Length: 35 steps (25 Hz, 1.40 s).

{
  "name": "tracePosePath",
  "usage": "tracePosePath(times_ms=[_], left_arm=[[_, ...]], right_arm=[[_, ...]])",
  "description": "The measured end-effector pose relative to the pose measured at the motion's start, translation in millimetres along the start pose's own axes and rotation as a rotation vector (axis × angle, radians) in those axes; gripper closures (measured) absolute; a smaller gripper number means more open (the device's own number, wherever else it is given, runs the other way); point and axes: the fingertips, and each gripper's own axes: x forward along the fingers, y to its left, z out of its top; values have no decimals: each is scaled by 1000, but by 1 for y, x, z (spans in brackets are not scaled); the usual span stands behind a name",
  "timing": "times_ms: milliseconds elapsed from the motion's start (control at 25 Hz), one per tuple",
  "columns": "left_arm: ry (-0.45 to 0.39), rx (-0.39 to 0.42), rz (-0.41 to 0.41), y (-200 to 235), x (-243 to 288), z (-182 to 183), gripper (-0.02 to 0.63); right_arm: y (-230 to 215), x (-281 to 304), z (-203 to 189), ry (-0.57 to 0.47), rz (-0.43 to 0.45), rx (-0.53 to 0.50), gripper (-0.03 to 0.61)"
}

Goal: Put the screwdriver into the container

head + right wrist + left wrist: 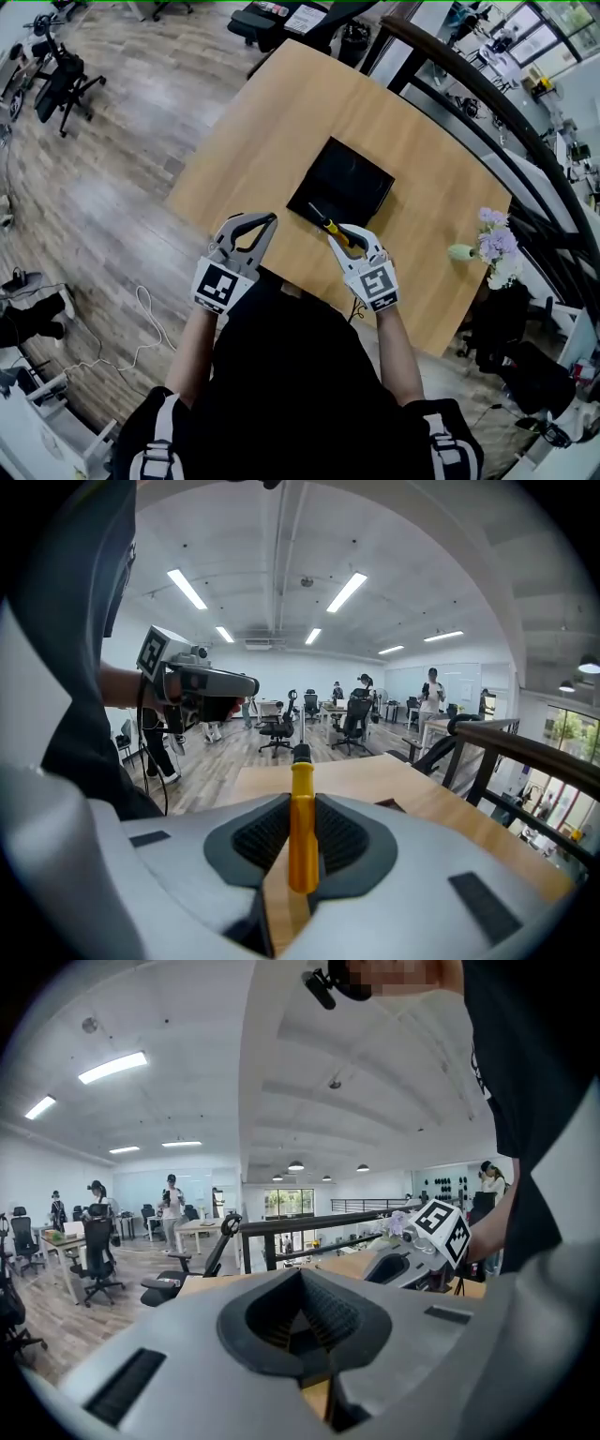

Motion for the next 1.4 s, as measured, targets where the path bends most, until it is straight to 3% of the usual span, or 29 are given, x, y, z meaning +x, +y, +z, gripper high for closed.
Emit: tracePosePath(times_ms=[200,760,1400], left_arm=[[0,3,-61,16,23,-5,592],[9,33,-207,50,52,-11,592],[28,44,-272,71,57,-23,592]], right_arm=[[-5,22,-21,41,-20,80,486],[-22,61,-80,197,-136,177,486],[-35,91,-133,332,-192,246,486]])
